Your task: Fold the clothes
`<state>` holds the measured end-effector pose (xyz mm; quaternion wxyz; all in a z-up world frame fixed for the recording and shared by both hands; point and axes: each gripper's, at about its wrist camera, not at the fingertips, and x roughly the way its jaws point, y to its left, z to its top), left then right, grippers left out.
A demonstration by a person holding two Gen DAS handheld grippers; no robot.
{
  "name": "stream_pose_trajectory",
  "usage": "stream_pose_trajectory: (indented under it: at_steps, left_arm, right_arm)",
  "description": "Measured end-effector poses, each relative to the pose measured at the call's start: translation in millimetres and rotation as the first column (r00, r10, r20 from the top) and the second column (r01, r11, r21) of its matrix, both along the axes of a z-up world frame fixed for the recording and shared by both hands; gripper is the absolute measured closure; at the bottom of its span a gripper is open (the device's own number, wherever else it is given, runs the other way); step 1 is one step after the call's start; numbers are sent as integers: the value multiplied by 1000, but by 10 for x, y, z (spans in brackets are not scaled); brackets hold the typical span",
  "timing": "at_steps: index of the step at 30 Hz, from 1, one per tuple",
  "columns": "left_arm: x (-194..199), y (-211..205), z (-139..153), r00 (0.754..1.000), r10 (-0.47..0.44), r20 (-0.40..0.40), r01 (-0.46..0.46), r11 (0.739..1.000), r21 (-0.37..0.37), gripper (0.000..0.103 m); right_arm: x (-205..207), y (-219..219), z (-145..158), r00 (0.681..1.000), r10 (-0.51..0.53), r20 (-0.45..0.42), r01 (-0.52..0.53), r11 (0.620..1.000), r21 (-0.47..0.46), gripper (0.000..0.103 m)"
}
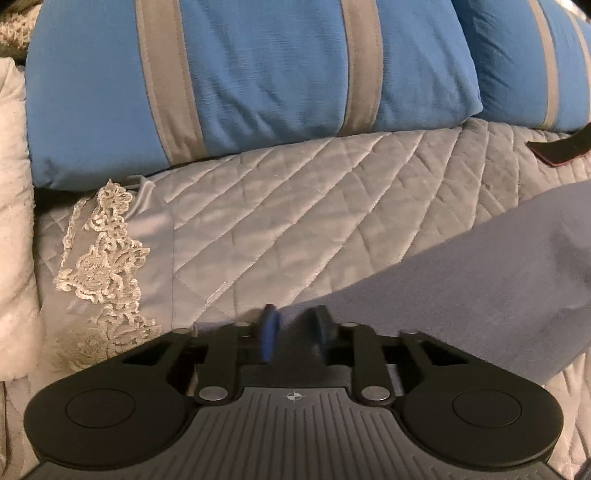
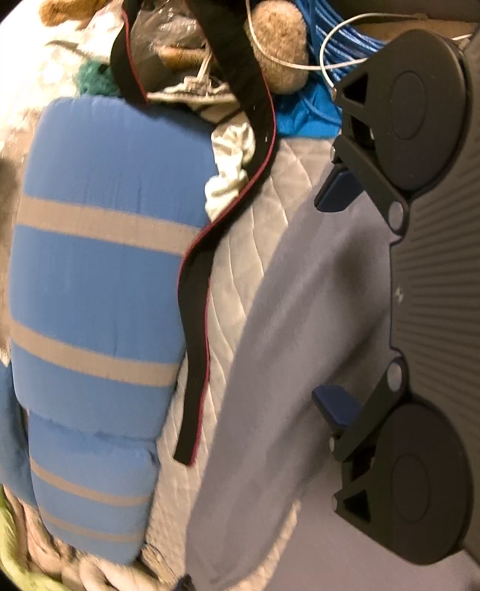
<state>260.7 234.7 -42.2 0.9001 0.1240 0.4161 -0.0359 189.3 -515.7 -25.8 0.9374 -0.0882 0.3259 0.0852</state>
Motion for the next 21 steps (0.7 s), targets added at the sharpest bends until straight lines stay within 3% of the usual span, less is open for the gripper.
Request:
stream_pose_trajectory:
  at_steps: [4,11,15,18,19,20,21]
  left_arm:
    - [5,-51,-19,999,43,11,-44,999,14,94]
    - [5,-86,-2,992,118,35,-118,993,6,95]
    - [8,-110,9,993,112,44,-113,993,27,95]
    - [-16,-146,-9,993,98,70,-102,993,52,97]
    - [-23,-161,-21,992,98,80,-102,993,60,98]
    - [-30,-176,-33,991,97,89,-103,992,68,98]
    - [-39,-191,-41,991,96,98,-103,992,75,99]
  right_arm:
    - [170,-124,-41,998,-64,6,64,998,-21,0]
    - [537,-231,-231,992,-125,11,126,990,-70,5]
    - [776,-344,-421,989,-137,-52,134,989,-62,26]
    - [892,-424,-545,988,-120,-96,118,993,-21,36]
    - [910,-440,-576,988,-112,-103,112,994,-5,52]
    - [921,-447,-593,988,-115,-105,116,993,4,58]
    - [924,-446,-599,986,-129,-104,130,991,8,71]
